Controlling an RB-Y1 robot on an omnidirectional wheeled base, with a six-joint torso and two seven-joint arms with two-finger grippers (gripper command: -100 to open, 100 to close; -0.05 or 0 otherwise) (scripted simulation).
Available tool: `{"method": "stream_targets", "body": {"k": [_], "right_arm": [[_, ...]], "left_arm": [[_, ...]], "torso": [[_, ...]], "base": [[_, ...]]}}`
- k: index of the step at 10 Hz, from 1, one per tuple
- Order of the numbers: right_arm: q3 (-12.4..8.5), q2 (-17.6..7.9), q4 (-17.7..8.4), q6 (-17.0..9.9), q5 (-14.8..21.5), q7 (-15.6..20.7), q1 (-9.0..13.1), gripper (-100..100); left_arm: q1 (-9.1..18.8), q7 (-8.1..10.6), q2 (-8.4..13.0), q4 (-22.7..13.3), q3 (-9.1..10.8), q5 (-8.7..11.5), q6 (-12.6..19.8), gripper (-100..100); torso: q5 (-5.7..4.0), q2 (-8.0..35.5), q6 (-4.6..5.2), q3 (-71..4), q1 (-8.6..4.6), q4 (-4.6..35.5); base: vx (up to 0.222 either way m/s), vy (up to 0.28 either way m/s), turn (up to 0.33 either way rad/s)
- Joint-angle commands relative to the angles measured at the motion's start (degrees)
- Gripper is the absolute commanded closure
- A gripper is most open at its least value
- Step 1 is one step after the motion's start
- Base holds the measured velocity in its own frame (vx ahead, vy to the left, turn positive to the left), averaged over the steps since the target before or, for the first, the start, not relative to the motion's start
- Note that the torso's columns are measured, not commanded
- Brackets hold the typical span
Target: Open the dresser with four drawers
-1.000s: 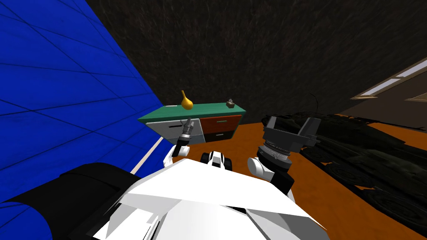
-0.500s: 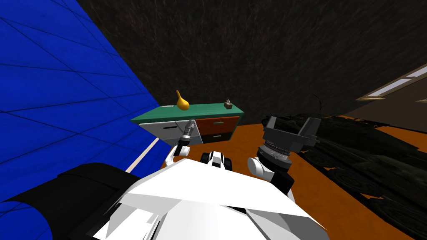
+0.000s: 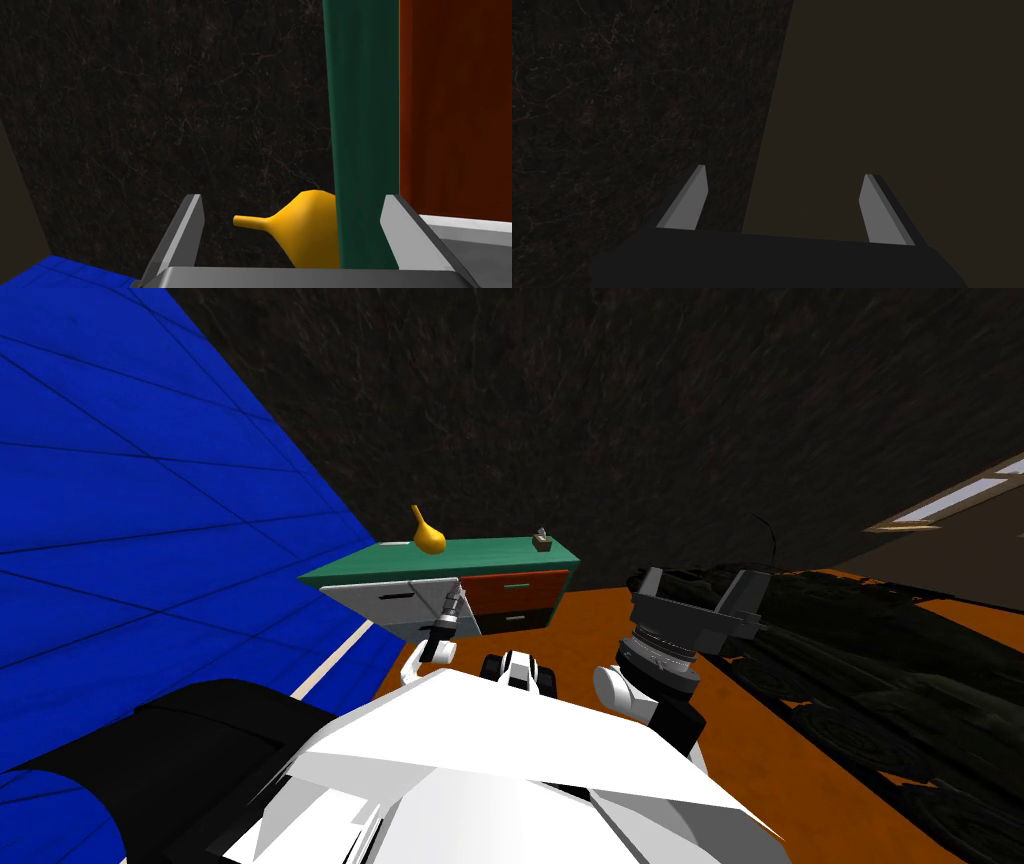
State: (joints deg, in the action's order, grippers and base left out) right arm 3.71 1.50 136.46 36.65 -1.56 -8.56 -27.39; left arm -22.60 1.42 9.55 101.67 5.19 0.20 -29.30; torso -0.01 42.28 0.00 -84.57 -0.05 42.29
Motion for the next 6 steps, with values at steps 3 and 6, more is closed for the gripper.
{"method": "stream_targets", "body": {"k": [3, 6], "right_arm": [[0.0, 0.0, 0.0, 0.0, 0.0, 0.0, 0.0, 0], [0.0, 0.0, 0.0, 0.0, 0.0, 0.0, 0.0, 0]], "left_arm": [[1.6, -0.21, -0.4, -6.4, 0.79, 0.6, -0.9, -100], [2.7, -0.38, -0.8, -10.8, 1.37, 1.0, -1.7, -100]], "torso": [[0.01, 0.0, 0.0, 0.0, 0.05, 0.0], [0.01, 0.0, 0.0, 0.0, 0.03, 0.0]], "base": [[0.097, -0.137, 0.032], [0.111, -0.151, 0.031]]}}
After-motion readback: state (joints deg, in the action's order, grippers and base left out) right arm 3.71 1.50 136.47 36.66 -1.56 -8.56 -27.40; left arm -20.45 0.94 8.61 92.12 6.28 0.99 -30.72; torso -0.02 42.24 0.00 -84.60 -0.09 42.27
